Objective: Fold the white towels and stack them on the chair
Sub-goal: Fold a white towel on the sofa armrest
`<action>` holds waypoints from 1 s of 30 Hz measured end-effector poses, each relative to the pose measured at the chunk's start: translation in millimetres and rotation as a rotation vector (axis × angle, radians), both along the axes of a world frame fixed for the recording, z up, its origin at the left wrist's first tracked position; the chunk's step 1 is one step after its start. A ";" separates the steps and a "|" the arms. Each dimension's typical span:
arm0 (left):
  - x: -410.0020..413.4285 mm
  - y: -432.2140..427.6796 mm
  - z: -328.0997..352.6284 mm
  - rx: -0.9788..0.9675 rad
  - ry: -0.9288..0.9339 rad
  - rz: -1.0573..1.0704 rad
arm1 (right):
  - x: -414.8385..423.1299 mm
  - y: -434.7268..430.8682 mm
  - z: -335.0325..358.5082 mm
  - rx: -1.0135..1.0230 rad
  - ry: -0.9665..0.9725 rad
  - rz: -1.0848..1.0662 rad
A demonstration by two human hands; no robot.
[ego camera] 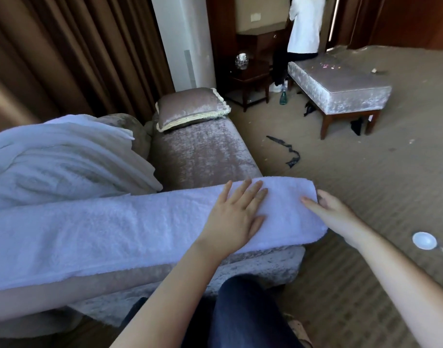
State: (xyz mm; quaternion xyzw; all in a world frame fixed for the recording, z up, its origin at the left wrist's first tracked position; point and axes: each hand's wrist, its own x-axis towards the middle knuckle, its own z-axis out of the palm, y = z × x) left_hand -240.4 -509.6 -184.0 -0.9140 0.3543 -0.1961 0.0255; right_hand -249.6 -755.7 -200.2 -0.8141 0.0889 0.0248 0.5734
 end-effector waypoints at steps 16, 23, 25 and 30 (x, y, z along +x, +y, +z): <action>2.9 -5.3 -11.7 -0.125 -0.035 -0.036 | -32.5 -21.0 14.6 -0.100 -0.215 -0.145; -46.4 -27.2 62.4 -1.111 0.612 0.131 | -76.2 65.1 68.5 -0.550 -0.670 -0.275; -57.2 -25.7 76.0 -1.213 0.658 0.130 | -83.2 93.4 66.7 -0.589 -0.740 -0.226; -54.6 7.4 85.7 -1.161 0.670 0.305 | -90.7 141.0 48.5 -0.628 -1.000 -0.135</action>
